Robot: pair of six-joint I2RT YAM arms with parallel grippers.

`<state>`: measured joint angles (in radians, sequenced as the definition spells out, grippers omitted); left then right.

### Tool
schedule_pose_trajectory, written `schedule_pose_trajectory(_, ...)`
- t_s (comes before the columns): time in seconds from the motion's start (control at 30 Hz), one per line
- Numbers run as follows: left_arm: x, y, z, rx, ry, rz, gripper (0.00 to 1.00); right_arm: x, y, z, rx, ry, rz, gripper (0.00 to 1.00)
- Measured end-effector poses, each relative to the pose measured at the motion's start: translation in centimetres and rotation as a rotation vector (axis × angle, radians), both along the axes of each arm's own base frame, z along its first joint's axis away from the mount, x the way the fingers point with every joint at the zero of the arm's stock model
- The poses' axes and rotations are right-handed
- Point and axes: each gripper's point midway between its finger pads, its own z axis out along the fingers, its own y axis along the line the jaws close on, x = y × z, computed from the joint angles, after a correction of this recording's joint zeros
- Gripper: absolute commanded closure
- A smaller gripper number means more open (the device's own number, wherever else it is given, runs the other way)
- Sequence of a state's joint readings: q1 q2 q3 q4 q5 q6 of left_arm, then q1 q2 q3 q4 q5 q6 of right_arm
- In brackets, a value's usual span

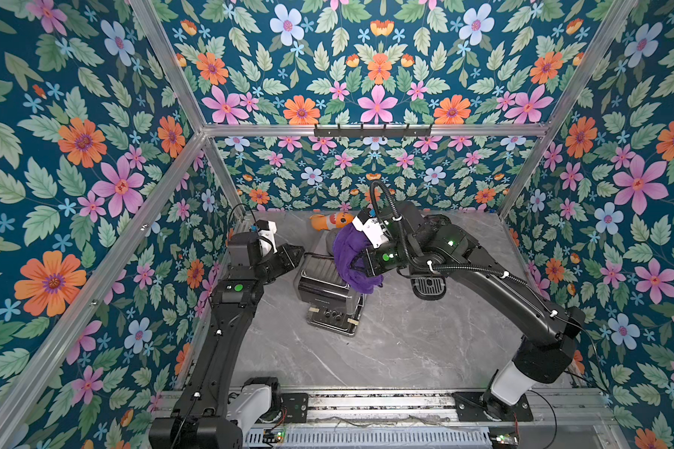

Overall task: Wipe the surface of a coffee machine
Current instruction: Wipe the dirt from the surface of the coffee machine.

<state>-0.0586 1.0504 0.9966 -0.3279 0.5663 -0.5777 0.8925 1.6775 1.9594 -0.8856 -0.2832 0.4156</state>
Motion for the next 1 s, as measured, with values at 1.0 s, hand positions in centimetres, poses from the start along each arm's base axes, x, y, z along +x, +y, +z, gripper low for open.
schedule_pose_trajectory(1.0,-1.1,1.4,0.4,0.027,-0.030,0.078,0.83,-5.0,10.3,-4.9,-0.261,-0.198,0.244,1.00)
